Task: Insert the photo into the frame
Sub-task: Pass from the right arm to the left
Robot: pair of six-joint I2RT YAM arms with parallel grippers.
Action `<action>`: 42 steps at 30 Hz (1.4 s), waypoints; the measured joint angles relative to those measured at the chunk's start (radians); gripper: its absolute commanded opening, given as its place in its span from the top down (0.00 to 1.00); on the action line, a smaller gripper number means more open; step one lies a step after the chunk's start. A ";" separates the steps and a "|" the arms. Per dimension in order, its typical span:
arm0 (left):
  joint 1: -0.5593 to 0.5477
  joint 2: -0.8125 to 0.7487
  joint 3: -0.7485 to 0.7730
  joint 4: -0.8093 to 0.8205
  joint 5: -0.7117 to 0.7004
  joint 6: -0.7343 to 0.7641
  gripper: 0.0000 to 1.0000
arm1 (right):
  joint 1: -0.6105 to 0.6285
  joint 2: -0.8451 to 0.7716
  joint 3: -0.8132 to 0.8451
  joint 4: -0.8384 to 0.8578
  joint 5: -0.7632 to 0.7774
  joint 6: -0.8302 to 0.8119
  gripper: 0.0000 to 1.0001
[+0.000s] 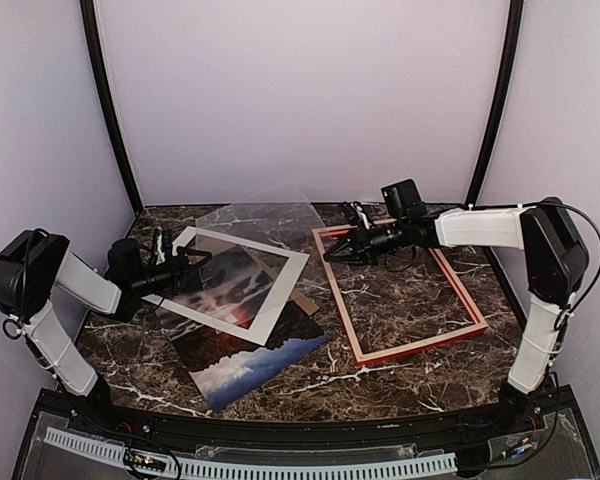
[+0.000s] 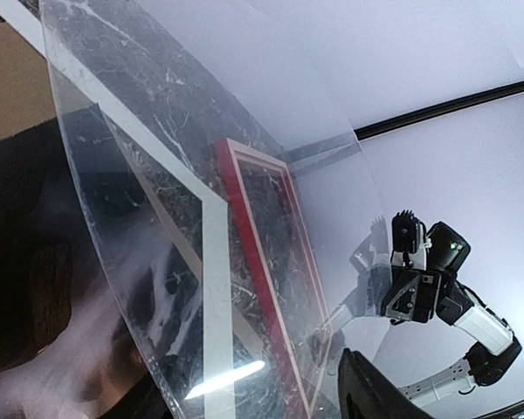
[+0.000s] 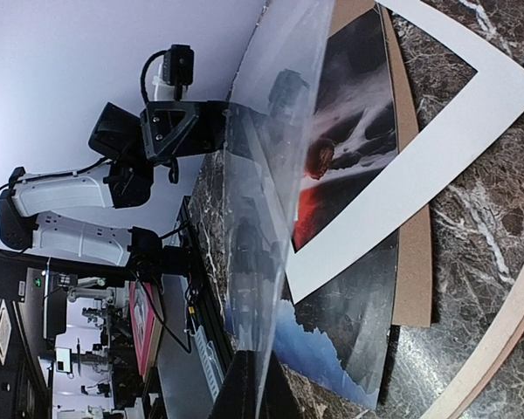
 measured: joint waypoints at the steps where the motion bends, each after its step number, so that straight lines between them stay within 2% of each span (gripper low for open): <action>1: 0.002 -0.012 0.005 -0.002 0.001 0.005 0.41 | -0.003 0.000 -0.006 0.000 0.002 -0.003 1.00; 4: 0.004 -0.036 0.016 -0.006 0.000 0.015 0.50 | -0.006 0.000 -0.017 -0.002 0.007 -0.006 1.00; 16: 0.001 -0.069 0.057 -0.032 0.048 0.050 0.74 | -0.003 0.001 -0.079 0.012 0.008 -0.008 1.00; 24: 0.001 -0.071 0.079 -0.072 0.054 0.075 0.97 | 0.002 0.001 -0.091 0.027 0.008 -0.009 1.00; 29: -0.001 -0.091 0.096 -0.125 0.056 0.098 1.00 | 0.005 0.001 -0.109 0.034 0.010 -0.011 0.82; 32: -0.001 -0.120 0.115 -0.180 0.062 0.118 1.00 | 0.008 0.001 -0.121 0.029 0.018 -0.012 0.64; 35: -0.001 -0.174 0.139 -0.272 0.064 0.147 1.00 | 0.008 0.001 -0.122 0.008 0.039 -0.035 0.53; 42: -0.004 -0.352 0.226 -0.574 0.054 0.270 1.00 | 0.008 -0.027 -0.125 -0.134 0.169 -0.116 0.38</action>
